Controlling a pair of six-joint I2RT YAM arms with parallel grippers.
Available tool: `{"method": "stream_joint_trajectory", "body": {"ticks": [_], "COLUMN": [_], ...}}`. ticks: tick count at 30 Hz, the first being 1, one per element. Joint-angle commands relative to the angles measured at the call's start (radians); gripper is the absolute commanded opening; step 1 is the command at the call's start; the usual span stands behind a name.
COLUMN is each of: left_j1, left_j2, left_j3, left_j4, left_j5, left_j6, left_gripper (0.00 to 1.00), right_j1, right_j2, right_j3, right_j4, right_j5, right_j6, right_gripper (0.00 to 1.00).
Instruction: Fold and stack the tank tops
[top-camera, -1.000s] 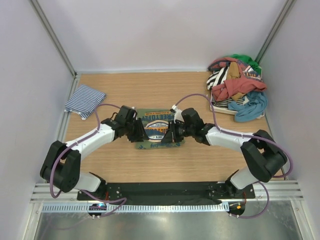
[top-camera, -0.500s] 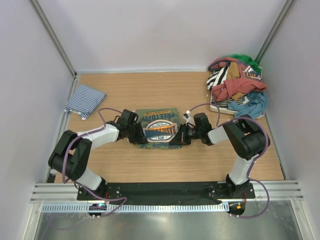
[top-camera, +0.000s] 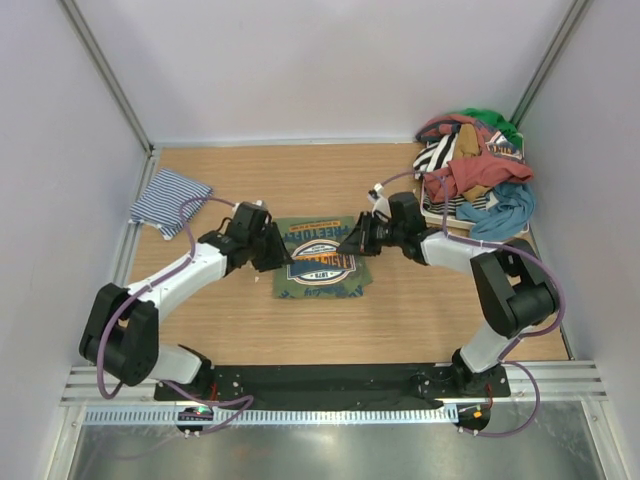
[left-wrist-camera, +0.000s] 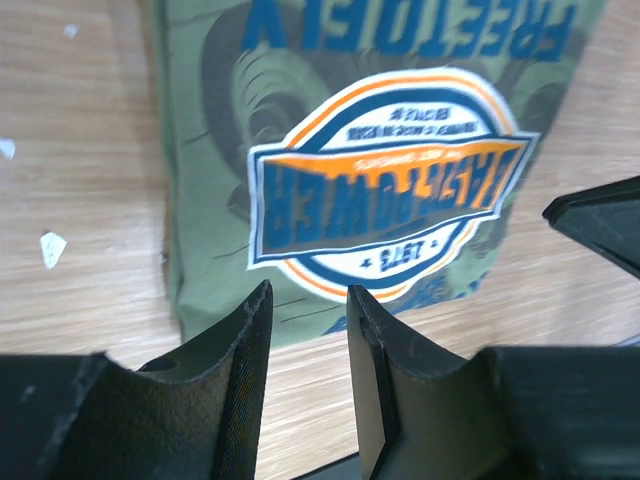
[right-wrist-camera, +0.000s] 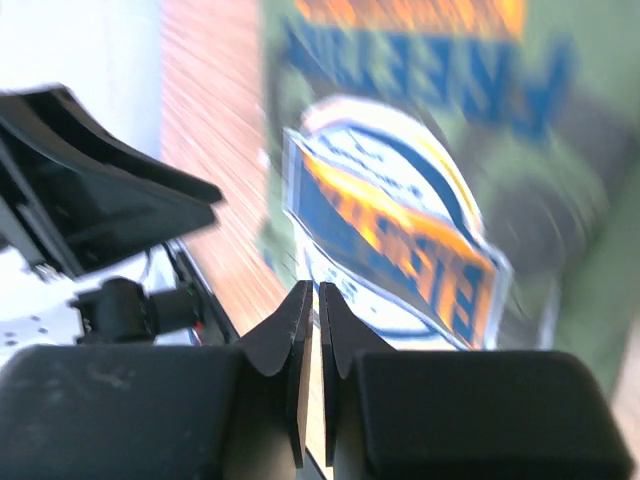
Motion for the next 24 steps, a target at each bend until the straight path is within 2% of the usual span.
{"method": "stream_joint_trajectory", "body": {"ticks": [1, 7, 11, 17, 19, 21, 24], "left_j1": [0.018, 0.102, 0.164, 0.221, 0.228, 0.228, 0.228], "left_j2": [0.057, 0.220, 0.347, 0.559, 0.591, 0.581, 0.499], "left_j3": [0.117, 0.309, 0.365, 0.438, 0.454, 0.452, 0.422], "left_j4": [-0.007, 0.016, 0.065, 0.099, 0.097, 0.082, 0.051], "left_j5": [0.004, 0.041, 0.061, 0.111, 0.132, 0.113, 0.073], "left_j6": [0.017, 0.006, -0.028, -0.043, -0.039, -0.017, 0.007], "left_gripper": [0.37, 0.33, 0.31, 0.30, 0.30, 0.31, 0.38], "right_j1": [-0.005, -0.011, -0.029, -0.103, -0.120, -0.129, -0.130], "right_j2": [0.023, 0.207, 0.357, 0.539, 0.545, 0.507, 0.415], "right_j3": [0.135, 0.340, 0.440, 0.446, 0.434, 0.414, 0.370], "right_j4": [-0.041, -0.022, -0.004, 0.163, 0.215, 0.213, 0.196], "right_j5": [0.010, 0.025, 0.024, -0.007, -0.024, -0.022, -0.007], "right_j6": [-0.013, 0.019, 0.049, 0.196, 0.219, 0.205, 0.175], "right_gripper": [0.13, 0.13, 0.12, 0.13, 0.15, 0.21, 0.42]}}
